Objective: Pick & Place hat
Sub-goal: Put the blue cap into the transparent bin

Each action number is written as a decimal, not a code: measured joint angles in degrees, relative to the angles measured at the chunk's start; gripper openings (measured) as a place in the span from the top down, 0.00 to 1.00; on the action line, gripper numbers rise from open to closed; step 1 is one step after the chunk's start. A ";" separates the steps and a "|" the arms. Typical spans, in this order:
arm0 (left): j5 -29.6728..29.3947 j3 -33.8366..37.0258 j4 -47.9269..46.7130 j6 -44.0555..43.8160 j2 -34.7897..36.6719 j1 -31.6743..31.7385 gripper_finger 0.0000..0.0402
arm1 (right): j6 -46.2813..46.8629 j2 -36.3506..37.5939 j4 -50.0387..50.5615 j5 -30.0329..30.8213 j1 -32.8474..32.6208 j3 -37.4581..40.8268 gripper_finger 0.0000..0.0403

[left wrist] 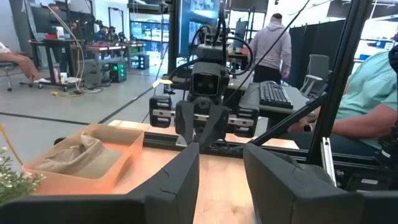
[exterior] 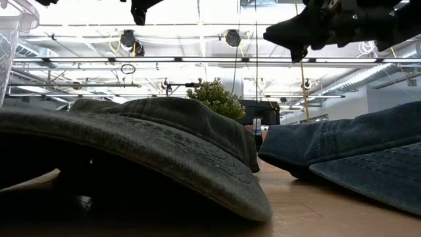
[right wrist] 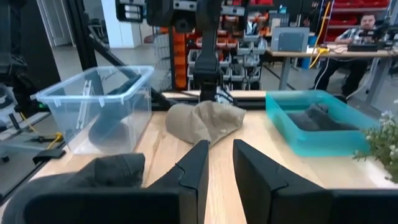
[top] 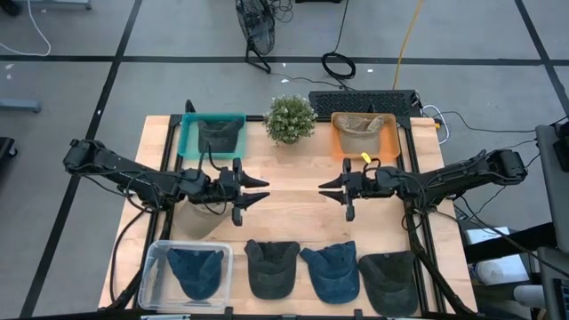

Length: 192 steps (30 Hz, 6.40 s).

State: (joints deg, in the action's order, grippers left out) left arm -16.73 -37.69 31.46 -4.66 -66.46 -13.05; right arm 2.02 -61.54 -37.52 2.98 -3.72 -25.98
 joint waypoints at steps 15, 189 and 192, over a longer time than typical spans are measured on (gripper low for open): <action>0.13 0.00 0.32 1.41 0.00 -2.15 0.66 | -0.06 0.03 -1.39 -0.04 0.67 0.00 0.84; -20.00 -7.76 -12.62 7.10 -2.38 -19.39 0.54 | 4.45 -20.24 58.83 25.27 -17.24 -34.03 1.00; -23.48 -7.76 -10.73 8.47 -4.25 -18.59 0.45 | -2.35 -20.26 52.15 25.58 -16.16 -34.03 1.00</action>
State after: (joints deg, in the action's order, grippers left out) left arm -40.22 -45.45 20.74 3.81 -70.71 -31.64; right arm -0.33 -81.80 14.62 28.57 -19.88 -60.01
